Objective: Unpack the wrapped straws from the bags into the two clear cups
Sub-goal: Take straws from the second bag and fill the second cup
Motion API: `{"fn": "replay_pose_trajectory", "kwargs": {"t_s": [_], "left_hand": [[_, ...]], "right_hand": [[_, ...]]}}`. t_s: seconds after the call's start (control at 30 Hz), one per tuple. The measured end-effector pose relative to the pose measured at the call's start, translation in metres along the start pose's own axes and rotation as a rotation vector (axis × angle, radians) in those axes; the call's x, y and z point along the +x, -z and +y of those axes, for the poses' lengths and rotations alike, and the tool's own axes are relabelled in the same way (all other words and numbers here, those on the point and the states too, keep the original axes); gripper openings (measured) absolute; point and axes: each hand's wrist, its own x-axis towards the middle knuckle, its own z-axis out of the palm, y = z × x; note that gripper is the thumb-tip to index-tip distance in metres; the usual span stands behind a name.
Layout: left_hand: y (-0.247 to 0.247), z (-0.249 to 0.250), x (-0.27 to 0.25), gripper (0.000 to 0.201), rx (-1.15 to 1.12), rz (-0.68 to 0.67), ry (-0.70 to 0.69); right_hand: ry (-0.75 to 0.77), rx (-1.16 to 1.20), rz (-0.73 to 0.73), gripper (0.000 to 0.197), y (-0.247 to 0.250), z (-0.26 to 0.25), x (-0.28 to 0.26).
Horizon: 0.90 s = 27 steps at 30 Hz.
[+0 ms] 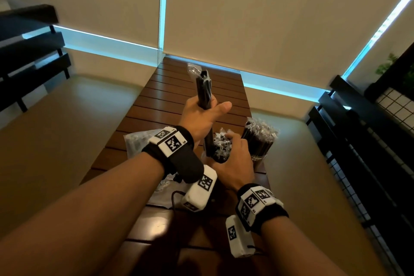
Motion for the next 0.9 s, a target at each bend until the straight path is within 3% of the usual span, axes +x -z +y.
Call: {"fn": "replay_pose_trajectory", "kwargs": {"t_s": [0.27, 0.47, 0.77, 0.9], "left_hand": [[-0.01, -0.024, 0.005, 0.046, 0.082, -0.021, 0.014], [0.0, -0.026, 0.012, 0.039, -0.037, 0.097, 0.088], [-0.013, -0.046, 0.001, 0.04, 0.138, -0.101, 0.067], [-0.012, -0.062, -0.008, 0.033, 0.25, -0.162, 0.101]], "right_hand": [[-0.001, -0.007, 0.013, 0.073, -0.003, 0.002, 0.0], [0.012, -0.039, 0.046, 0.069, -0.004, 0.005, -0.002], [0.002, -0.006, 0.017, 0.076, -0.005, 0.004, -0.001], [0.009, 0.021, 0.011, 0.089, -0.005, 0.006, -0.001]]}}
